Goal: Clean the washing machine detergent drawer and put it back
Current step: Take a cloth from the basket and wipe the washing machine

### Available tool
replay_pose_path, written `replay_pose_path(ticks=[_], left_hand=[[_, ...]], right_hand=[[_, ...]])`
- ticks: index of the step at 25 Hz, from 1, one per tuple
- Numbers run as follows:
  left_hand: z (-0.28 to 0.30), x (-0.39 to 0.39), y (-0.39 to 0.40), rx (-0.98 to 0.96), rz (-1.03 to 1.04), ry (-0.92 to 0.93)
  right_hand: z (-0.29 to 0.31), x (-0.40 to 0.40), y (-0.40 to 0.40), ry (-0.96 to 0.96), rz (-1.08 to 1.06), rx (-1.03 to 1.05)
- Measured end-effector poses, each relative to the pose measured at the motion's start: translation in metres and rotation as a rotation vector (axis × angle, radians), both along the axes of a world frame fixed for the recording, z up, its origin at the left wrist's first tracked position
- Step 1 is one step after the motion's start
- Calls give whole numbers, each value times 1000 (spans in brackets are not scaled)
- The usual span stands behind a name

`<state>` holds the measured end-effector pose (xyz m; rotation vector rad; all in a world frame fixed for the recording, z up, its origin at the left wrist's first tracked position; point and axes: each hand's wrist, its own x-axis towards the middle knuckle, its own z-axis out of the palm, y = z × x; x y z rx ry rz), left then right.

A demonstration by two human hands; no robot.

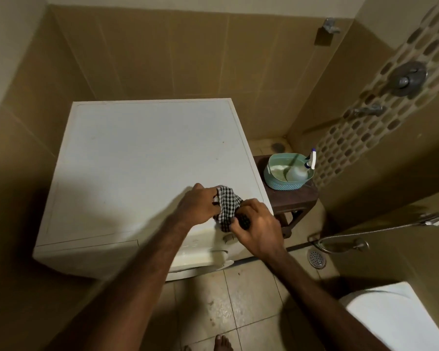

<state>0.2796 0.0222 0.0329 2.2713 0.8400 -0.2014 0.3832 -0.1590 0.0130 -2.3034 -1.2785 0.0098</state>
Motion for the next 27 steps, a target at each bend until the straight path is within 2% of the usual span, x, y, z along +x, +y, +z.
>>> replay_pose_path(ticks=[2,4,7,9,13,18,20,24,26,27], left_hand=[[-5,-11,12,63,-117,49],[-5,-21,21,74,-174,51],[-14,-39,39,148,-1,-31],[-22,-50,51,231,95,-90],[-20,-71,61,372,110,-77],[-29,-95,78,372,135,19],[-33,-101,75,383,133,1],[-33,-105,78,403,130,-38],[-28,-106,87,374,126,-53],[-25,-109,93,358,105,-70]], right_hand=[[-10,-13,5,-19,-38,25],[-18,-25,19,-2,-65,-77],[-31,-36,38,-52,-64,-237],[-36,-36,39,-92,17,-211],[-51,2,9,-28,94,-163],[-54,70,29,21,-73,-292],[-51,43,51,0,-67,-284],[-54,-35,36,-24,169,-275],[-56,-15,21,-44,132,-284],[-58,2,17,-64,40,-301]])
